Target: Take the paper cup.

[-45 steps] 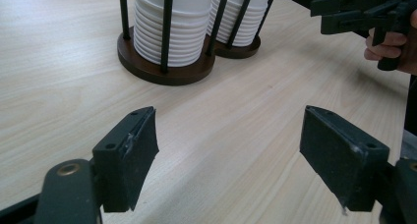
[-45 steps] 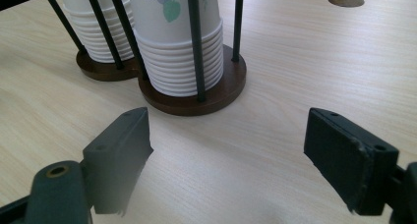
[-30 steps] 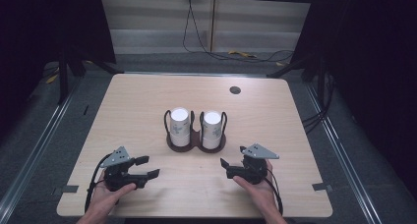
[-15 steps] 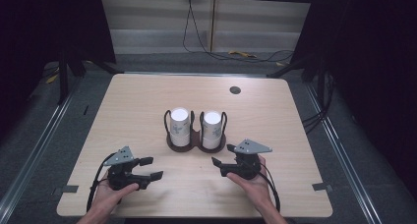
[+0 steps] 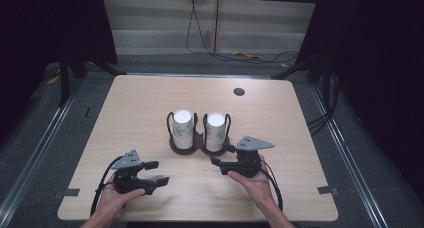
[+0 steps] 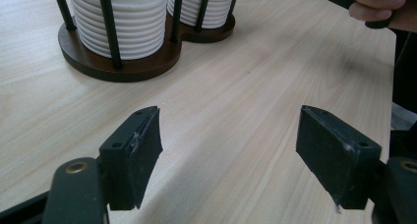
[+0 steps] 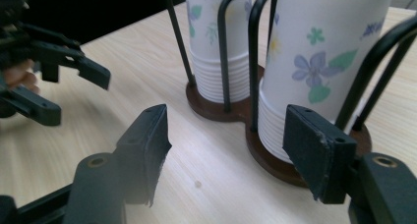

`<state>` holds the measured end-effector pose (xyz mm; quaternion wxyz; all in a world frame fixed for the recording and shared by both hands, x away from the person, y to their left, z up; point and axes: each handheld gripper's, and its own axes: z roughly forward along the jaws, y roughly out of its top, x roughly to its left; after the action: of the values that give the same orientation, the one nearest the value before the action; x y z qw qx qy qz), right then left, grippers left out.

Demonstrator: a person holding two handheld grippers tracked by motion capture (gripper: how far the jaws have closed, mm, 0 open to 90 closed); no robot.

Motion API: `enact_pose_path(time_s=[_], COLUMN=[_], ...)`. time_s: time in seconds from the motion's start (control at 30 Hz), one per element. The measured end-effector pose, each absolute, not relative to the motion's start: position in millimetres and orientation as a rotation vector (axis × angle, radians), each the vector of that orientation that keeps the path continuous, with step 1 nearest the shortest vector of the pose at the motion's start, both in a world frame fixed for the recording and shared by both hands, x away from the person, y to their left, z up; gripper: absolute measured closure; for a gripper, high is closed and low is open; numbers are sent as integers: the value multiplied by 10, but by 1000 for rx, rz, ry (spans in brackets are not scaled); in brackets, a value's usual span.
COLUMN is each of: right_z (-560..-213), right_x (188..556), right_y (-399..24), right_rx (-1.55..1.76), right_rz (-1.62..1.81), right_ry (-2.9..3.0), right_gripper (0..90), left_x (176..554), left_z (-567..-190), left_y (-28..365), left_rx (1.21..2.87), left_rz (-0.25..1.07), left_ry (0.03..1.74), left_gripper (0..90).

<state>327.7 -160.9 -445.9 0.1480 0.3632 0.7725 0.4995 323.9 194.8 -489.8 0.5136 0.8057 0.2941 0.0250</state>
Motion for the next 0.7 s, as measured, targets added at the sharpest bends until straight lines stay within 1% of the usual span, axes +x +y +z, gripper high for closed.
enact_pose_path(time_s=[0.2, 0.3, 0.7], right_z=[-4376, -4354, -4169], right_x=[3342, 3359, 3498], right_y=[-1583, -1557, -1375], right_rx=[1027, 1023, 958], right_rz=[1468, 1472, 1497], right_ry=[2243, 2247, 2293], right_gripper=[347, 355, 369], left_x=[3230, 3232, 3228], left_z=[-4892, -4897, -4904], left_y=[1948, 1951, 1955], left_rx=[1947, 1951, 1950], left_rz=[68, 78, 59], left_ry=[699, 713, 707], left_gripper=[240, 214, 216])
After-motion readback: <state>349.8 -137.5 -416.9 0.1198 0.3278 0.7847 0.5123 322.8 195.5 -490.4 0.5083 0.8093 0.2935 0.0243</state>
